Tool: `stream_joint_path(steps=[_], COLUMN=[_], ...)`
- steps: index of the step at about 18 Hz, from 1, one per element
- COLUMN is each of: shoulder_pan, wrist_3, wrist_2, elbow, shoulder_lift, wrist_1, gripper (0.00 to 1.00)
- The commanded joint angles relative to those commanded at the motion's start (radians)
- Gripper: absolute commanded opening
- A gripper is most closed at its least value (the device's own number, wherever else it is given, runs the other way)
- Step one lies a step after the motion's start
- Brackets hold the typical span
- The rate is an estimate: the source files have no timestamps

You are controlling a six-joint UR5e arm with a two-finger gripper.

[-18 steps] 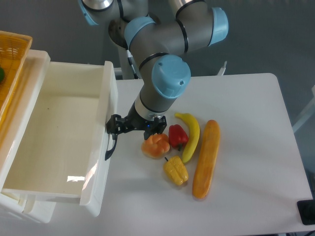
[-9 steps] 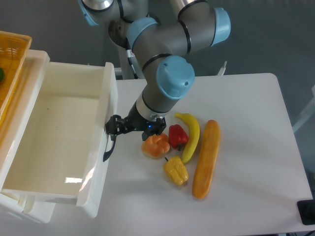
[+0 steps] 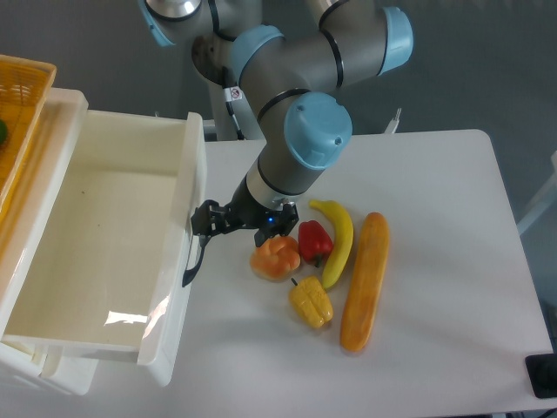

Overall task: Slide open the top white drawer
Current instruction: 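Pull the drawer slightly further and hold it open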

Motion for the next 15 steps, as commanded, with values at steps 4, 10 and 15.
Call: stream_joint_path(steps=[4,10,15], shoulder_pan=[0.011,0.011,0.063], wrist_3=[0.034,0.241,0.37], wrist_2=[0.144,0.308,0.359], elbow=[0.0,-0.008,-0.005], shoulder_lift=[-0.005,-0.012,-0.012], wrist_1=[0.019,0.057,0.12], gripper=[1.0,1.0,1.0])
